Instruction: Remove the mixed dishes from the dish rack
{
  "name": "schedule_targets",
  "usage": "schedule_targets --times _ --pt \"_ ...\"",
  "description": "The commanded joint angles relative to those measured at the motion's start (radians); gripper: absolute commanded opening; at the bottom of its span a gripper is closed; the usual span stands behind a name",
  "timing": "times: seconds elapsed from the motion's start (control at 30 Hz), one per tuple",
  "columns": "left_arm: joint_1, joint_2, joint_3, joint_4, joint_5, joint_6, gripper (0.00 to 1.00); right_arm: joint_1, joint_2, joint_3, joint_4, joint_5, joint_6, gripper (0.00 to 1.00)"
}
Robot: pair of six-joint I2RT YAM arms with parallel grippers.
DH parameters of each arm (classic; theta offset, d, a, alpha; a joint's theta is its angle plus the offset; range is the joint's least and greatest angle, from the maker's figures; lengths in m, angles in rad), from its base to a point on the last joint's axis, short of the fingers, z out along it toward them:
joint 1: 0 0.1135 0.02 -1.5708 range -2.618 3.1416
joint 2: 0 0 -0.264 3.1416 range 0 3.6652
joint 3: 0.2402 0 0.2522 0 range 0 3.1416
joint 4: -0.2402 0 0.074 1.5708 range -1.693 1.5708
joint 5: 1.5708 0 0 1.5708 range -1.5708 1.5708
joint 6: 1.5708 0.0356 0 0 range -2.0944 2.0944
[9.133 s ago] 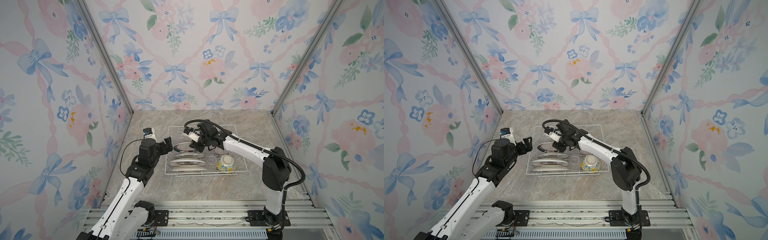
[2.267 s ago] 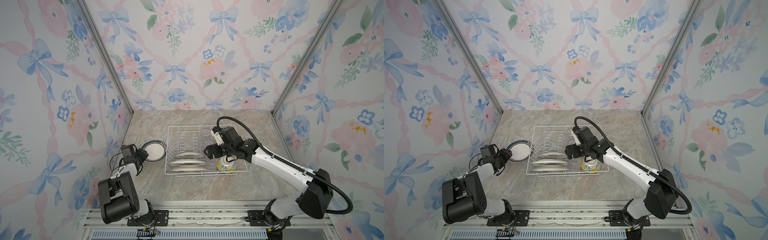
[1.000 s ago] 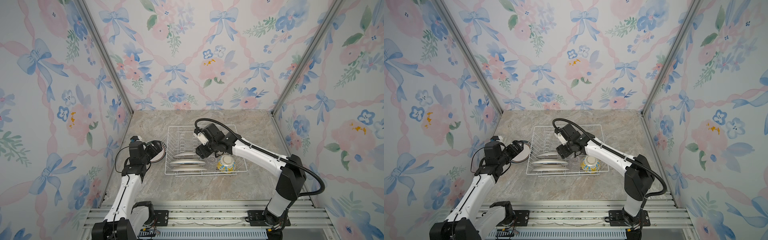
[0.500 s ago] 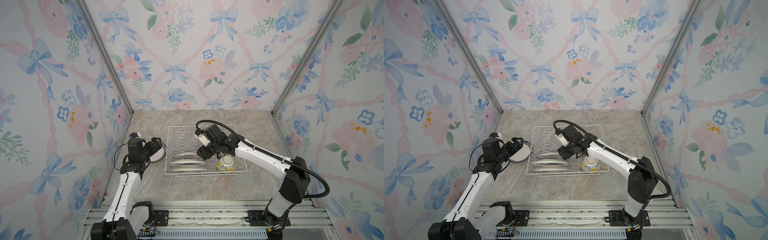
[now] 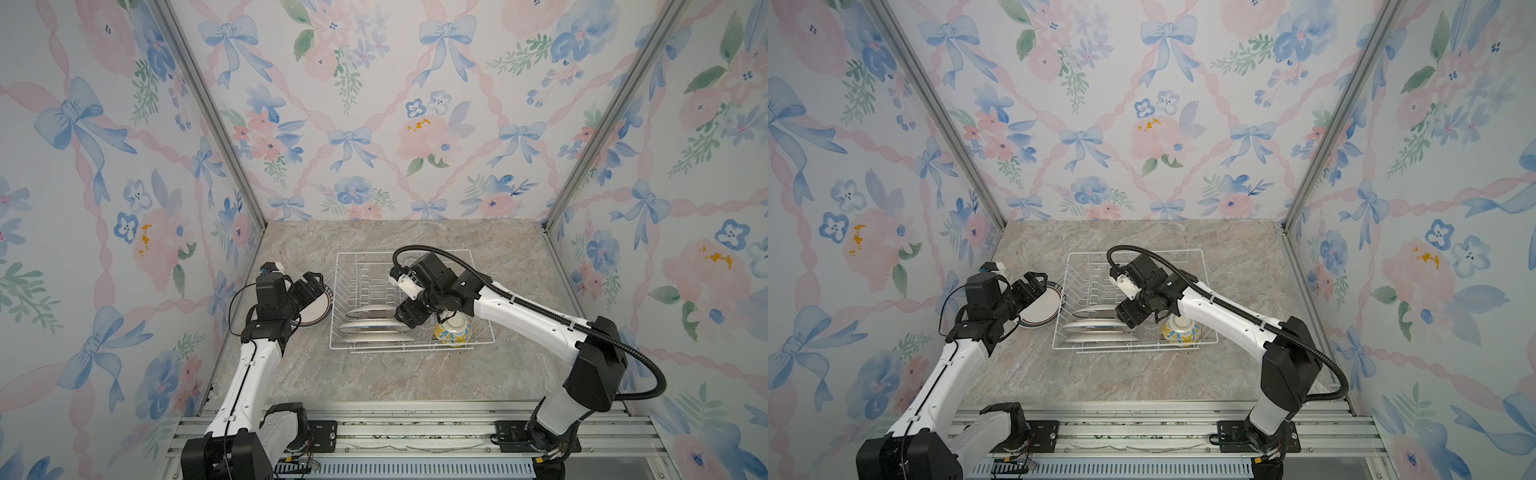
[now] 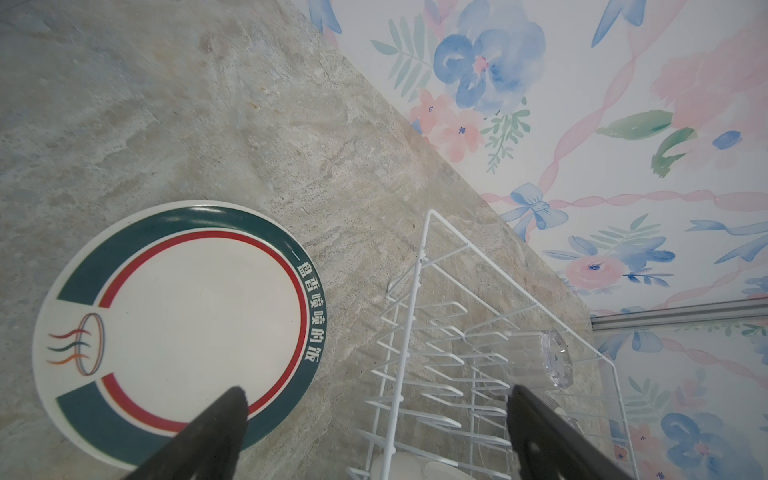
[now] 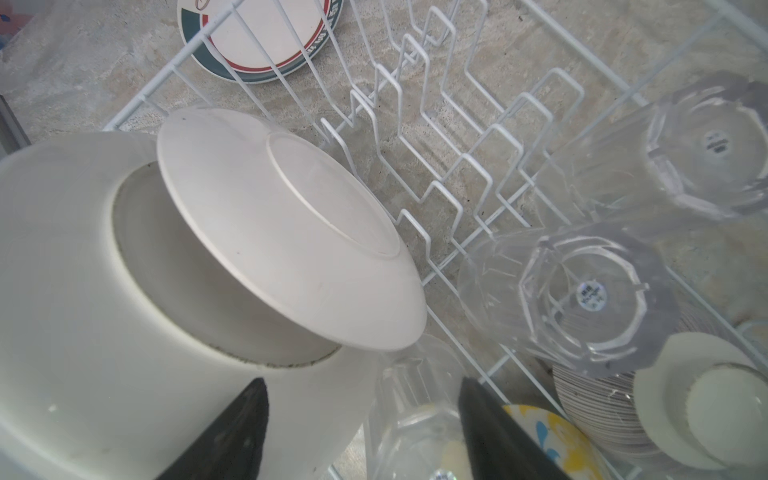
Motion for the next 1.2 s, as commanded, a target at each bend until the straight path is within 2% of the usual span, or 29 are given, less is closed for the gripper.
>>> schedule_targets --times 0.0,0.3,0.57,0.7,0.83,1.17 --pt "-0.005 0.001 0.016 -0.009 0.012 0.018 0.98 0.013 0.036 0.028 -0.020 0.010 -0.012 0.74" --pt "-0.009 0.014 0.016 -0.009 -0.002 0.016 0.98 0.013 0.088 0.054 0.016 0.028 -0.011 0.72" --pt "-0.018 0.039 0.023 -0.009 0.009 0.008 0.98 0.013 0.181 0.159 -0.022 0.019 -0.086 0.70" --pt "-0.023 0.036 0.020 -0.008 0.005 0.008 0.98 0.011 0.204 0.181 -0.015 -0.011 -0.104 0.68" --pt "-0.024 0.028 0.017 -0.007 0.000 0.011 0.98 0.011 0.212 0.185 0.000 -0.042 -0.122 0.58" --pt "-0.027 0.044 0.016 -0.005 0.000 0.007 0.98 0.010 0.195 0.182 -0.010 -0.130 -0.200 0.57"
